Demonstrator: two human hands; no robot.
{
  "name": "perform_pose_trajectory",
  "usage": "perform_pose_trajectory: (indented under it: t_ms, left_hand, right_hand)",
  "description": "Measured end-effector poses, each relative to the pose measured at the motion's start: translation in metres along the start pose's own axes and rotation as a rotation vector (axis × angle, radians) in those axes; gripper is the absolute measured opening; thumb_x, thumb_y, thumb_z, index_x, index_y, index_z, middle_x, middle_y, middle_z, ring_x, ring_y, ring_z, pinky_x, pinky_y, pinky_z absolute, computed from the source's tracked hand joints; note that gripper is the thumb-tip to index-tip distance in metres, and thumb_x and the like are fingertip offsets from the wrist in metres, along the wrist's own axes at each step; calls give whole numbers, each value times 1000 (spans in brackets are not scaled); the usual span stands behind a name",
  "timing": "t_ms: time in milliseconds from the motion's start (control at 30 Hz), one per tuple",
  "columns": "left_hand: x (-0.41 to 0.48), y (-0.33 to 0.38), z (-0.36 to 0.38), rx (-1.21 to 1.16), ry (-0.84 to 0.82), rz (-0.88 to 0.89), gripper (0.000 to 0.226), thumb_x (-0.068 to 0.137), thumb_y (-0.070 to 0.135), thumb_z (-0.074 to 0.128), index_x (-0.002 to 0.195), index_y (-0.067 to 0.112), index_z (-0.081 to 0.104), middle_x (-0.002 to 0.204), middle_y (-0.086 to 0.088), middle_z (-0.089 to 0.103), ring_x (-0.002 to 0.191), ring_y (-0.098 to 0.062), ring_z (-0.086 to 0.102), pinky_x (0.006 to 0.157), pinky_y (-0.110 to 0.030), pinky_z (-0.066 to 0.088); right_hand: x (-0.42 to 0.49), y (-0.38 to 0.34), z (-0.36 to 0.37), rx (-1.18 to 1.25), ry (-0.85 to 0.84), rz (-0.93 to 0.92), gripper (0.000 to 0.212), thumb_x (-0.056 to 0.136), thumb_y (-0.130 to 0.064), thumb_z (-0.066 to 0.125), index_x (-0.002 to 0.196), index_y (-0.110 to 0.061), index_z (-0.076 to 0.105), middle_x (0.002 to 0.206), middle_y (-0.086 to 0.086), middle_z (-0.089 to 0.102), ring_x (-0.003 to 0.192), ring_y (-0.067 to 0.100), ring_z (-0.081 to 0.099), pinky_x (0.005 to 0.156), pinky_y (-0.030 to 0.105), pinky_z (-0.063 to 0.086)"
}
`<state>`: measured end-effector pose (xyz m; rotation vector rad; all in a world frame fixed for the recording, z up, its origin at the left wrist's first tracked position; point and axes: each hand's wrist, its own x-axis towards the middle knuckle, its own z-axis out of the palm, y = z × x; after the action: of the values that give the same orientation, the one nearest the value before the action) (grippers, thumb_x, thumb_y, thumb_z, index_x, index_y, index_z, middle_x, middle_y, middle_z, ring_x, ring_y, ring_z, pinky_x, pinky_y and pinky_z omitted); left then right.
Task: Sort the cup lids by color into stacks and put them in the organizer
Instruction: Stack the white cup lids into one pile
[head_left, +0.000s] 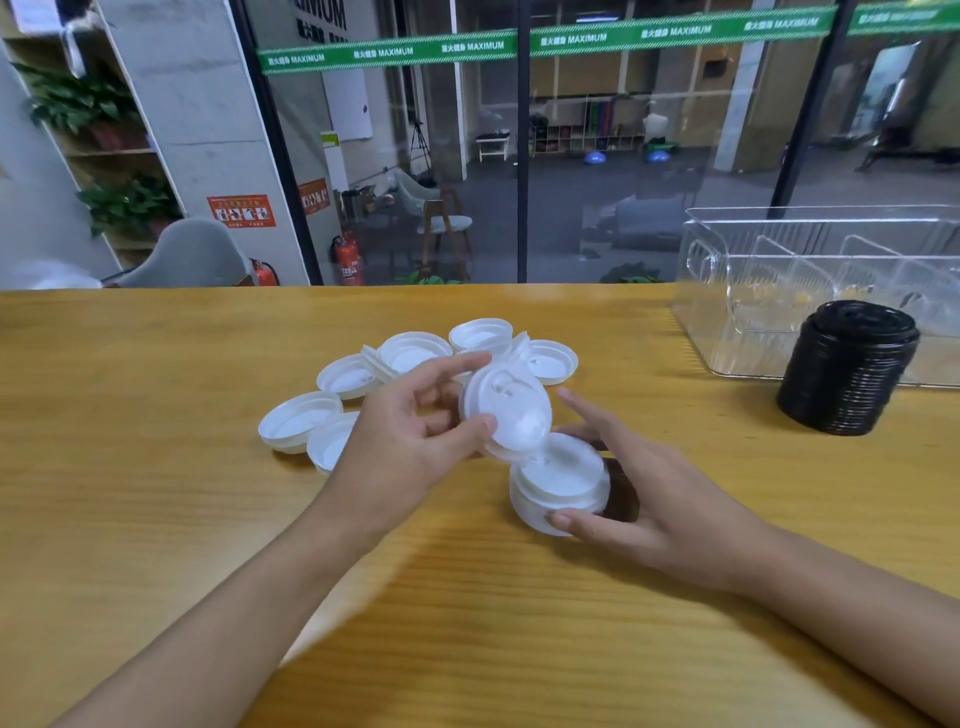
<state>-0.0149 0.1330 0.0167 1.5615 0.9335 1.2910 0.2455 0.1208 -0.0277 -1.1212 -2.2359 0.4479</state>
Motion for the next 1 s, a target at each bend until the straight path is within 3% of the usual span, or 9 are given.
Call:
perform_pose_trajectory:
  t_ms: [67, 200, 367, 600, 833, 1000]
  left_hand:
    - [-2, -4, 6, 12, -49, -45, 43, 91, 3, 79, 130, 18, 71, 96, -3, 76, 89, -26, 78, 82, -37, 65]
    - [-6, -12, 13, 200, -93, -64, 44, 85, 29, 88, 126, 29, 72, 91, -4, 78, 78, -15, 72, 78, -27, 58]
    - [-11, -11, 13, 392, -115, -47, 39, 83, 42, 87, 118, 33, 70, 78, 3, 71, 64, -5, 59, 69, -18, 50]
    - [-13, -8, 10, 520, -178, -14, 55, 77, 45, 92, 127, 40, 70, 82, 3, 69, 61, 0, 56, 63, -15, 46]
    - [-14, -5, 11, 497, -192, -14, 47, 78, 44, 91, 121, 46, 73, 83, 0, 68, 60, -2, 53, 62, -17, 46]
    - [-16, -6, 13, 490, -198, -22, 41, 76, 43, 93, 112, 43, 75, 79, 0, 69, 59, -3, 54, 61, -17, 47]
  right_hand:
    - [0, -1, -1, 13, -2, -4, 98, 91, -54, 74, 166, -38, 12, 147, -37, 49, 133, -13, 51, 104, 4, 35]
    - [0, 4, 1, -18, 16, -19, 94, 92, -60, 70, 166, -32, 20, 161, -27, 40, 145, -10, 41, 115, 12, 34]
    - [-1, 7, 1, -59, 37, -10, 87, 91, -69, 63, 163, -33, 31, 151, -23, 50, 136, -9, 47, 108, 9, 35]
    - [0, 3, 1, -65, 52, -29, 82, 92, -62, 68, 161, -28, 39, 141, -24, 55, 126, -16, 49, 102, 4, 33]
    - [-1, 2, 0, -15, 43, -42, 91, 88, -65, 71, 163, -30, 34, 158, -21, 46, 144, -9, 41, 113, 8, 32]
    - [0, 0, 0, -41, 31, -58, 80, 90, -61, 72, 157, -25, 47, 158, -22, 44, 144, -9, 42, 114, 8, 31]
